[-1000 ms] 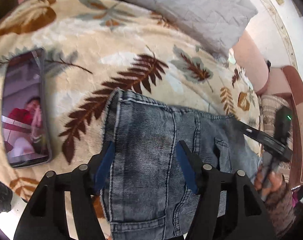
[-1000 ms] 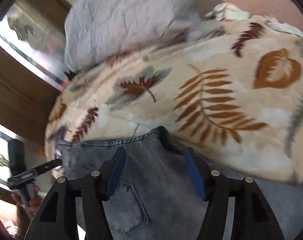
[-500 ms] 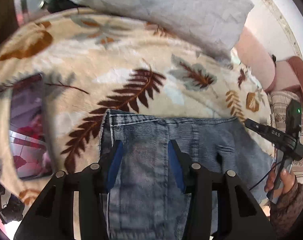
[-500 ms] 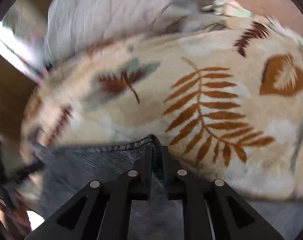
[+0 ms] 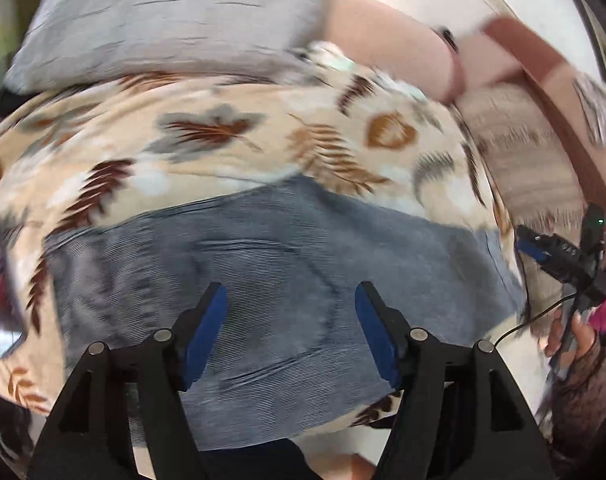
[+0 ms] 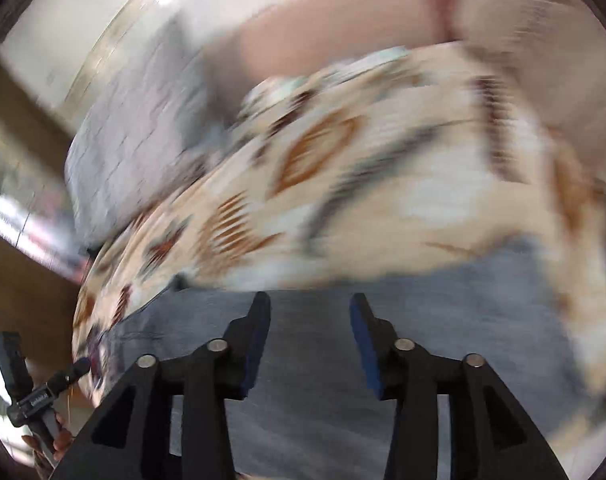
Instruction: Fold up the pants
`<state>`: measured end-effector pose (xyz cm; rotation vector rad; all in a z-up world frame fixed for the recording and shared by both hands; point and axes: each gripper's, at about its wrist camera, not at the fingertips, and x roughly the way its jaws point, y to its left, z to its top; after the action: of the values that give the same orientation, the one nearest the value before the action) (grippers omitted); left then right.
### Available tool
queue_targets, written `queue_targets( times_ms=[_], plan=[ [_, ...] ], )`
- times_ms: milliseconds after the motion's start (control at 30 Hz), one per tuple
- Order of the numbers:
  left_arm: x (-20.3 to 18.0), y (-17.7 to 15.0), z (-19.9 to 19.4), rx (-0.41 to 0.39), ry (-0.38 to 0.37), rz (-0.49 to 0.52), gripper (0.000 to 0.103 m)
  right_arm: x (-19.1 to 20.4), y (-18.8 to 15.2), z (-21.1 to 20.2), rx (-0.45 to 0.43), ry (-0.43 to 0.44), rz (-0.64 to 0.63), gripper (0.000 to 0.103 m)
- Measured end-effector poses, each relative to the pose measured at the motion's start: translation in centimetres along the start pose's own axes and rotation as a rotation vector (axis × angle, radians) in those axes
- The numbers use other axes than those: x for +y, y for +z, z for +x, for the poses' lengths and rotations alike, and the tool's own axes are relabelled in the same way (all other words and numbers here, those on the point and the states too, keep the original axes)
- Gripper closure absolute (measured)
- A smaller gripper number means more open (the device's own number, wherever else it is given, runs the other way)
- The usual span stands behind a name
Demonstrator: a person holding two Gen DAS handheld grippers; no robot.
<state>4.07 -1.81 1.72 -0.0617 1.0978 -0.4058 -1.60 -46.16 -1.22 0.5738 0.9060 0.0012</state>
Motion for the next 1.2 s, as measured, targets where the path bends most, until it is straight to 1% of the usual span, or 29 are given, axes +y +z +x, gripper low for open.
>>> queue_targets(
  times_ms=[67,133,200,300,400,467,567,600,633,667,733,767,833,867,900,967,1000,1033,1100,1167,1200],
  plan=[
    [-2.8,1.0,1.3,0.027,-0.013,0.051,0.035,-4.5,-0.4,-2.4,-0.037,-0.042,0.079,0.048],
    [-5.3,2.0,2.7,0.061,-0.025,0.089,0.035,-7.6,-0.9,-3.4,-0.038,-0.051,0.127,0.048],
    [-7.8,2.9,4.4,0.100,-0.035,0.124,0.035,-9.3,-1.4,-3.3,-0.035,-0.037,0.158,0.048],
    [-10.5,4.0,6.8,0.140,-0.016,0.147,0.035,-10.8,-1.5,-2.5,-0.041,-0.015,0.185,0.048],
    [-10.4,4.3,8.2,0.163,-0.024,0.093,0.035,-11.7,-0.4,-0.8,-0.033,-0.008,0.212,0.048],
    [-9.0,4.3,8.6,0.172,-0.027,0.040,0.035,-11.6,0.7,1.0,-0.011,-0.032,0.188,0.048],
    [-7.1,3.9,8.7,0.177,-0.002,0.006,0.035,-11.1,1.9,3.9,0.014,-0.096,0.130,0.048],
    [-6.5,3.7,8.8,0.183,0.015,0.002,0.035,-10.8,2.1,4.6,0.030,-0.099,0.104,0.057],
    [-5.8,3.6,9.0,0.185,0.030,-0.002,0.035,-10.1,2.5,5.4,0.051,-0.105,0.052,0.070],
    [-5.4,3.5,9.2,0.185,0.043,-0.008,0.035,-9.4,2.9,5.8,0.059,-0.100,0.005,0.098],
    [-4.3,3.2,10.4,0.199,0.093,-0.030,0.035,-9.1,3.5,5.6,0.029,-0.093,-0.003,0.098],
    [-3.9,3.1,11.3,0.222,0.110,-0.043,0.035,-9.4,3.7,5.9,0.040,-0.108,0.008,0.098],
    [-3.1,2.8,12.7,0.269,0.119,-0.076,0.036,-9.9,3.7,6.7,0.076,-0.140,0.010,0.095],
    [-3.0,2.7,12.6,0.262,0.116,-0.082,0.036,-10.0,3.6,6.3,0.071,-0.137,0.012,0.092],
    [-3.1,2.7,12.3,0.254,0.112,-0.078,0.036,-10.0,3.2,5.0,0.042,-0.121,0.015,0.086],
    [-4.1,3.0,11.1,0.235,0.074,-0.051,0.036,-10.2,2.5,2.3,-0.011,-0.079,0.027,0.084],
    [-4.6,3.1,10.6,0.222,0.059,-0.034,0.036,-10.5,1.6,0.0,-0.046,-0.044,0.040,0.079],
    [-5.5,3.3,10.0,0.205,0.043,-0.007,0.036,-10.8,0.9,-1.2,-0.062,-0.029,0.048,0.075],
    [-8.0,3.9,8.9,0.174,0.004,0.075,0.036,-12.0,-1.5,-4.3,-0.092,-0.002,0.080,0.051],
    [-11.4,4.4,8.4,0.165,-0.041,0.166,0.034,-13.2,-4.3,-5.9,-0.095,0.010,0.125,0.045],
    [-12.6,4.9,8.6,0.169,-0.056,0.199,0.033,-13.7,-5.3,-6.2,-0.092,0.017,0.150,0.045]
  ],
)
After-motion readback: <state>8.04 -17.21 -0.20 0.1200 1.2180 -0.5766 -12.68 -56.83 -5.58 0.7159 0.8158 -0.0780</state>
